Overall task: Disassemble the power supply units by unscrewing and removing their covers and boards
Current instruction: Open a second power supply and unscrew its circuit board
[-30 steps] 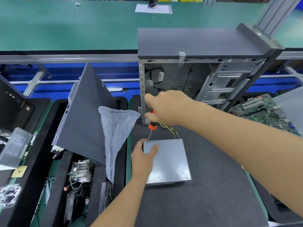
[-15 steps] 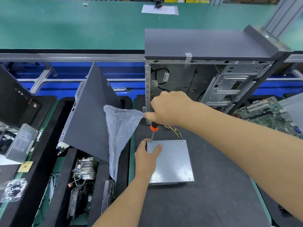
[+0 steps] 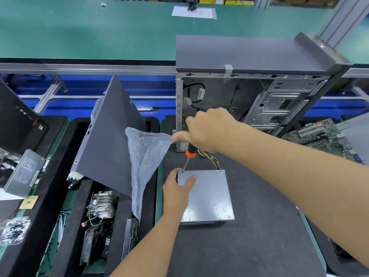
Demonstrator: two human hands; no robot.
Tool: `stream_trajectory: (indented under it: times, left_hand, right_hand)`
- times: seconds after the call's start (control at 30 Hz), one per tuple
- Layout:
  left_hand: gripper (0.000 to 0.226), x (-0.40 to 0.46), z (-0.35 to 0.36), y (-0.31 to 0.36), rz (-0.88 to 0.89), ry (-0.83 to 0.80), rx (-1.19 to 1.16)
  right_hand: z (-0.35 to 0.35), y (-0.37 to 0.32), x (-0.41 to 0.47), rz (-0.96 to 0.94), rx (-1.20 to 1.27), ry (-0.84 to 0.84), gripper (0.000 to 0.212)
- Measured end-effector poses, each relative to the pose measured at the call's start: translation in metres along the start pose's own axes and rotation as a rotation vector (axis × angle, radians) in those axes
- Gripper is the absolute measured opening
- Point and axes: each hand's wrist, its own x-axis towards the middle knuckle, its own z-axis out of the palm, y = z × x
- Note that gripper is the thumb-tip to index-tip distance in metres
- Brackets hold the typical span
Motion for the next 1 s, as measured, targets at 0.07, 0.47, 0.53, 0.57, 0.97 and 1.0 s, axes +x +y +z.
stream_trajectory:
  times: [0.07, 0.47, 0.53, 0.57, 0.97, 1.0]
  left_hand:
    - [0.031, 0.0, 0.0, 0.0, 0.002, 0.001, -0.01]
    - [0.029, 0.0, 0.0, 0.0, 0.0, -0.003, -0.021]
    - [0.031, 0.0, 0.0, 0.0, 0.001, -0.003, -0.019]
    - [0.031, 0.0, 0.0, 0.0, -0.002, -0.004, -0.022]
    - [0.031, 0.001, 0.001, 0.0, 0.002, 0.003, -0.026]
    - [0.031, 0.0, 0.001, 0.0, 0.003, 0.004, -0.024]
  right_hand:
    - [-0.002, -0.001, -0.002, -0.016, -0.11, 0.053, 0.03]
    - [0.002, 0.013, 0.003, -0.074, 0.506, -0.063, 0.029]
    - [0.0, 0.01, 0.0, -0.07, 0.566, -0.087, 0.03]
    - [-0.001, 0.006, 0.0, -0.047, 0.567, -0.091, 0.033]
    - [-0.004, 0.001, 0.002, 0.065, 0.173, -0.038, 0.04]
    - [-0.004, 0.0, 0.001, 0.069, 0.239, -0.081, 0.035]
